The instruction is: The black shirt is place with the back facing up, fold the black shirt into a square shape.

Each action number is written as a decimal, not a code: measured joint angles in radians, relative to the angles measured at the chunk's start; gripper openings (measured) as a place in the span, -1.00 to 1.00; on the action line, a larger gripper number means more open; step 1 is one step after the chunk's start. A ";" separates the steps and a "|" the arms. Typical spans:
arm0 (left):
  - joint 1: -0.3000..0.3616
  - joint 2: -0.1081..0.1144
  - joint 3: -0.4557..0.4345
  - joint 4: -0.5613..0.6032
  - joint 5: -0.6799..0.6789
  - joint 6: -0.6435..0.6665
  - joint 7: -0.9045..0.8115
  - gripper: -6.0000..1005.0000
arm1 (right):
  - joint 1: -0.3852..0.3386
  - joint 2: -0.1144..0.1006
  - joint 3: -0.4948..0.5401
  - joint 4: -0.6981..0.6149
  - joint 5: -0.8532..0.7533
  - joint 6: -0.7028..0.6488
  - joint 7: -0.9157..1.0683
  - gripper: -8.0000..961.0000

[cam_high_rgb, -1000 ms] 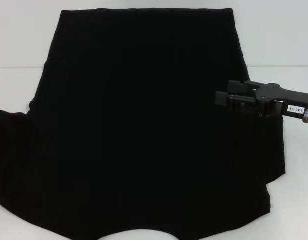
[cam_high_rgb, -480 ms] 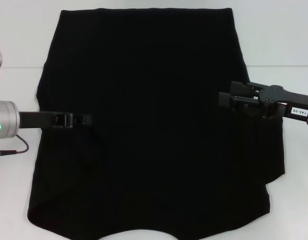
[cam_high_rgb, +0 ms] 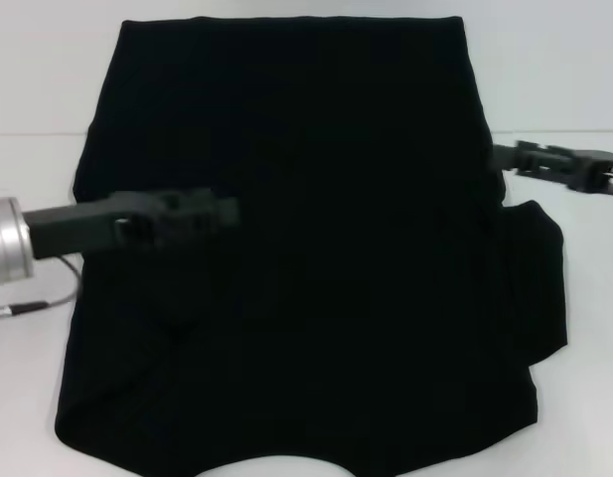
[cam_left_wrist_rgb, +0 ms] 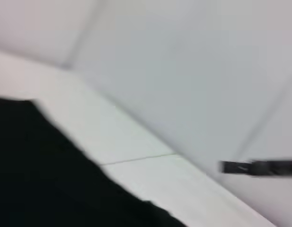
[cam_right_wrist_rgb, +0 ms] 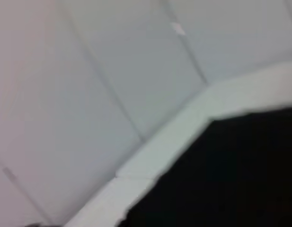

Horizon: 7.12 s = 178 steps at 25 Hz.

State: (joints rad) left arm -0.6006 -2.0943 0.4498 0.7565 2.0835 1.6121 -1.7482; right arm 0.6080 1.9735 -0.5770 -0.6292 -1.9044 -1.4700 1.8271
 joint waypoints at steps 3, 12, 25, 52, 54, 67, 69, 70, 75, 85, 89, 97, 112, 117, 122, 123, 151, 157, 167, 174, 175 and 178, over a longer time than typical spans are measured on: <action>-0.006 -0.010 0.016 -0.077 -0.018 0.019 0.162 -0.22 | 0.005 -0.059 -0.007 -0.002 -0.084 0.017 0.200 0.71; 0.012 -0.066 0.146 -0.120 -0.015 0.030 0.559 0.55 | 0.030 -0.162 -0.007 -0.006 -0.407 -0.011 0.587 0.71; 0.012 -0.068 0.206 -0.114 -0.010 0.042 0.596 0.87 | 0.063 -0.124 -0.023 0.028 -0.577 0.037 0.647 0.71; 0.002 -0.061 0.195 -0.115 0.009 0.003 0.593 0.86 | 0.137 -0.059 -0.122 0.120 -0.627 0.239 0.667 0.00; 0.002 -0.061 0.196 -0.115 0.008 0.002 0.594 0.86 | 0.137 -0.058 -0.123 0.122 -0.627 0.243 0.667 -0.17; 0.001 -0.063 0.196 -0.115 0.003 -0.014 0.593 0.86 | 0.118 -0.058 -0.117 0.113 -0.624 0.243 0.656 -0.92; 0.001 -0.063 0.196 -0.115 0.000 -0.014 0.592 0.86 | 0.107 -0.060 -0.116 0.109 -0.621 0.232 0.654 -0.95; 0.001 -0.064 0.196 -0.115 -0.003 -0.014 0.591 0.86 | 0.100 -0.061 -0.113 0.105 -0.621 0.226 0.654 -0.96; 0.003 -0.064 0.196 -0.115 -0.009 -0.012 0.591 0.86 | 0.061 -0.065 -0.070 0.060 -0.619 0.174 0.656 -0.97; 0.005 -0.066 0.196 -0.115 -0.009 -0.009 0.592 0.86 | 0.007 -0.072 0.005 0.010 -0.623 0.128 0.666 -0.97; 0.005 -0.066 0.198 -0.115 -0.008 -0.006 0.593 0.86 | -0.003 -0.075 0.009 0.008 -0.623 0.128 0.666 -0.97; 0.005 -0.066 0.203 -0.115 -0.008 -0.005 0.591 0.86 | 0.002 -0.076 0.009 0.006 -0.619 0.135 0.658 -0.97; 0.001 -0.067 0.200 -0.121 -0.008 -0.013 0.592 0.86 | 0.133 -0.059 -0.028 -0.020 -0.624 0.122 0.656 -0.85; 0.001 -0.067 0.197 -0.122 -0.008 -0.014 0.591 0.86 | 0.223 -0.026 -0.162 -0.011 -0.625 0.114 0.663 -0.80; 0.001 -0.067 0.196 -0.123 -0.008 -0.014 0.591 0.86 | 0.277 -0.008 -0.250 -0.004 -0.627 0.129 0.680 -0.75; 0.001 -0.067 0.196 -0.123 -0.008 -0.014 0.591 0.86 | 0.288 -0.004 -0.277 -0.004 -0.627 0.132 0.689 -0.74; -0.002 -0.068 0.204 -0.125 -0.008 -0.024 0.596 0.86 | 0.302 -0.021 -0.343 0.050 -0.628 0.258 0.754 -0.07; -0.002 -0.069 0.204 -0.137 -0.008 -0.024 0.596 0.86 | 0.257 -0.031 -0.339 0.069 -0.627 0.260 0.771 -0.07; -0.008 -0.067 0.204 -0.138 -0.008 -0.024 0.596 0.86 | 0.253 -0.020 -0.347 0.100 -0.628 0.295 0.769 -0.09; -0.010 -0.067 0.204 -0.138 -0.008 -0.024 0.596 0.86 | 0.246 -0.031 -0.341 0.099 -0.628 0.300 0.771 -0.11; -0.010 -0.067 0.204 -0.138 -0.008 -0.024 0.596 0.86 | 0.245 -0.032 -0.342 0.099 -0.628 0.299 0.771 -0.11; -0.010 -0.068 0.204 -0.138 -0.008 -0.024 0.596 0.86 | 0.244 -0.033 -0.345 0.099 -0.628 0.299 0.771 -0.12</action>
State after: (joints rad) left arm -0.6102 -2.1622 0.6535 0.6181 2.0754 1.5876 -1.1522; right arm 0.8515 1.9408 -0.9224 -0.5302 -2.5326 -1.1706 2.5980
